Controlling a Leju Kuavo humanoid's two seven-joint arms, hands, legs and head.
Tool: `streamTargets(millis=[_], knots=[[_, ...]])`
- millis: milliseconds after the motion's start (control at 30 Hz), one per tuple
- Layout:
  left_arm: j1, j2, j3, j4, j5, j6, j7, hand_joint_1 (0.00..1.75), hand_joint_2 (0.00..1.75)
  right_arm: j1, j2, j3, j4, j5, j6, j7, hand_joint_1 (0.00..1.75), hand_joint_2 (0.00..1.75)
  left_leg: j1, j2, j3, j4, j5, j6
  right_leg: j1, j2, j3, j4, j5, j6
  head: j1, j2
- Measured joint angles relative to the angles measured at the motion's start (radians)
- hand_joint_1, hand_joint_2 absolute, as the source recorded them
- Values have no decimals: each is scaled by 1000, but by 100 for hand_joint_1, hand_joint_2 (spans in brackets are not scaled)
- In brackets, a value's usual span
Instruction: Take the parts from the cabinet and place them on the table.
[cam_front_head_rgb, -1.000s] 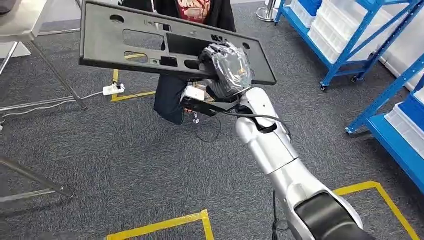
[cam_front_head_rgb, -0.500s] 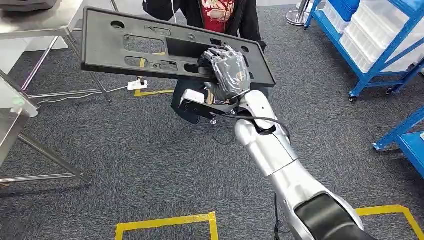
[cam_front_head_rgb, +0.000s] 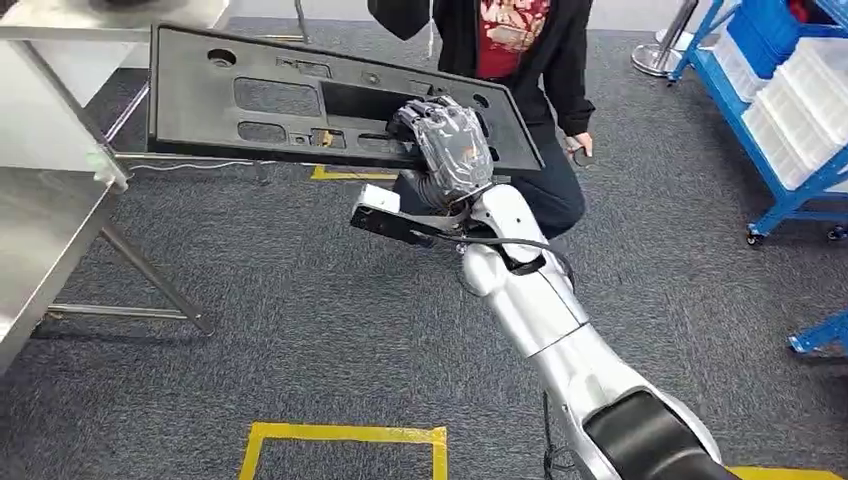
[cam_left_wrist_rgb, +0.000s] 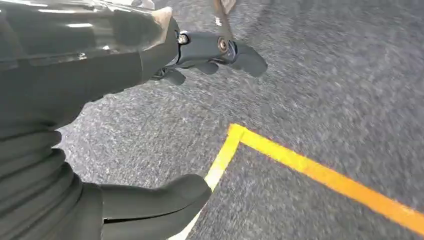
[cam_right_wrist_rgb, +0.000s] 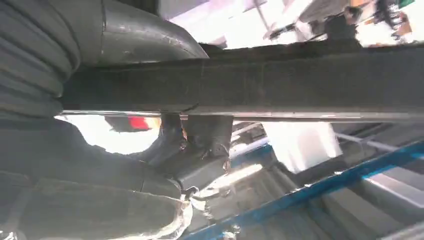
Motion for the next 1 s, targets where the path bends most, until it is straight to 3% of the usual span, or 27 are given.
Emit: streamTargets(millis=[67,100,133,167,233,267,300,400,433,500,533,600,633,667,733,767,800,900,933,967,1000], knots=[[-2,1,0,-1,0,0,0,0,175,3,-4,0,1,0,-1,0,175,175,0,-24,-3,0,1,2,-2,21,-83,175,-67,-5,2,0],[-1,1,0,-1,0,0,0,0,175,6,-6,0,1,0,-1,0,175,175,0,-37,-4,0,2,2,-2,23,-113,234,-82,-1,1,0],[0,1,0,-1,0,0,0,0,175,9,-7,0,1,0,-1,0,175,175,0,-47,-4,0,2,2,-2,24,-117,238,-77,5,2,0],[2,1,0,-1,0,0,0,0,175,9,-7,0,1,0,-1,0,175,175,0,-58,-4,1,3,2,-3,25,-97,194,-55,15,2,0],[2,-2,0,-1,0,0,0,0,175,7,-7,0,1,0,-1,0,175,175,1,-82,-2,2,5,-2,-12,41,-5,5,24,35,2,0],[1,-2,0,-1,0,0,0,0,175,6,-7,0,1,0,-1,0,175,175,1,-92,-4,3,6,-6,-19,83,32,-78,51,39,2,0],[0,-1,0,-2,0,0,0,0,175,6,-7,0,1,0,-1,0,175,175,-5,-101,-10,8,5,-13,-16,90,40,-90,54,31,1,0],[7,-1,0,-2,0,0,0,0,175,6,-5,1,1,0,-1,-1,175,175,2,-119,-16,-2,14,-31,-12,62,38,-90,58,16,1,0],[8,1,1,-2,0,0,0,0,175,5,-3,1,1,-2,-1,-2,175,175,3,-124,-20,0,13,-36,-22,52,39,-98,64,7,1,0],[6,-2,0,-2,-1,0,0,0,175,3,0,1,1,-4,-2,-5,175,175,0,-45,-48,66,-36,-42,-21,35,43,-101,66,-9,-6,0],[3,-1,0,-2,-1,0,0,0,175,3,-1,1,1,-7,-3,-7,175,175,3,-26,-84,142,-76,-46,-17,24,44,-101,64,-16,-5,0],[2,-2,0,-2,-4,0,1,0,175,4,-2,1,3,-11,-5,-10,175,175,5,-15,-158,290,-134,-51,-11,1,42,-100,63,-18,-5,0],[4,-2,0,-2,-4,0,2,0,175,4,-3,1,4,-12,-5,-12,175,175,6,-14,-168,310,-131,-52,-10,-9,42,-100,62,-19,-5,0],[4,-2,0,-2,-6,0,3,0,175,4,-3,1,4,-13,-5,-13,175,175,7,-12,-154,283,-108,-52,-9,-19,42,-100,61,-19,-5,0],[4,0,0,-2,-10,0,4,0,175,3,-4,1,4,-15,-6,-14,175,175,8,5,-68,128,-33,-49,-9,-37,44,-100,59,-20,-5,0],[3,0,0,-2,-12,0,4,0,175,3,-4,0,4,-16,-7,-15,175,175,7,42,-11,34,-4,-46,-6,-44,47,-100,57,-17,-6,0],[0,0,0,-2,-12,-1,4,0,175,2,-5,-1,4,-16,-8,-16,175,175,-4,68,-1,17,-19,-42,5,-50,46,-100,54,-12,-6,0],[-1,0,0,-2,-15,-2,5,0,175,0,-8,-3,4,-17,-10,-18,175,175,-9,35,-8,13,-14,-27,5,-73,49,-102,52,-2,-2,0],[-1,1,0,-2,-15,-2,5,0,175,-2,-8,-3,4,-17,-10,-18,175,175,-7,24,-6,5,-9,-18,10,-82,55,-101,49,7,-2,0],[-1,1,0,-2,-15,-2,6,0,175,-2,-8,-3,3,-17,-10,-19,175,175,-1,18,2,-1,-4,-12,12,-74,46,-99,43,12,-1,0],[-3,-2,-1,-2,-17,-2,7,0,175,-3,-12,-3,4,-18,-11,-22,175,175,0,8,5,-7,-2,-7,-1,-22,34,-62,26,14,-2,0]])
